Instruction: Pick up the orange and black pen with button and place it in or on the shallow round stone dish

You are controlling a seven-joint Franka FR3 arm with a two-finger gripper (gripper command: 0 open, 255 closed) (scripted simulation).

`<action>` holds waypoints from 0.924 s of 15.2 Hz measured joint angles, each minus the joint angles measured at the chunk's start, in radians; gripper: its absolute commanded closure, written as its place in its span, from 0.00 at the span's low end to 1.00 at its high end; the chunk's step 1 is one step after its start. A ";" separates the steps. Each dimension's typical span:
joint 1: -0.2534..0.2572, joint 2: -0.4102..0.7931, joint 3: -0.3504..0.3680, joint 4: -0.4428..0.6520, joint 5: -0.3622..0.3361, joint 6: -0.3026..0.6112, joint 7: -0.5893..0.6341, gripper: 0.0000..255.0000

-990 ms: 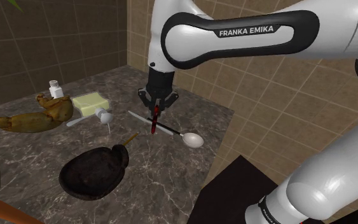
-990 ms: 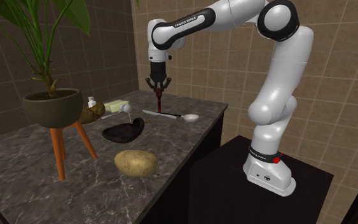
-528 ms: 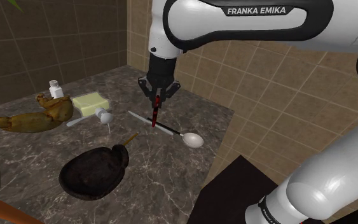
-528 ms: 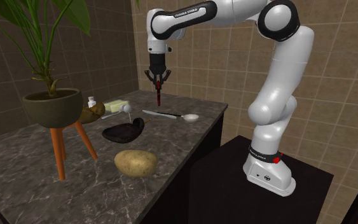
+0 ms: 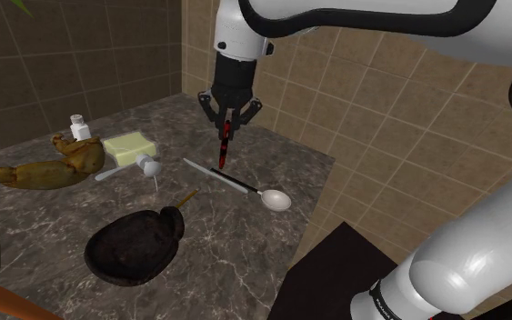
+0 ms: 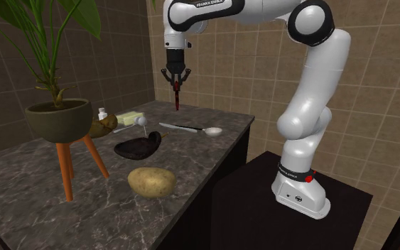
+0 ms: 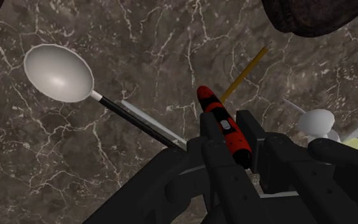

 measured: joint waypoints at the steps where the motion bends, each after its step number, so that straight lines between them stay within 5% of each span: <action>1: -0.001 -0.002 -0.001 0.014 0.000 -0.015 -0.001 1.00; 8: 0.065 0.108 0.077 0.172 -0.058 -0.076 0.150 1.00; 14: 0.190 0.287 0.148 0.380 -0.174 -0.140 0.333 1.00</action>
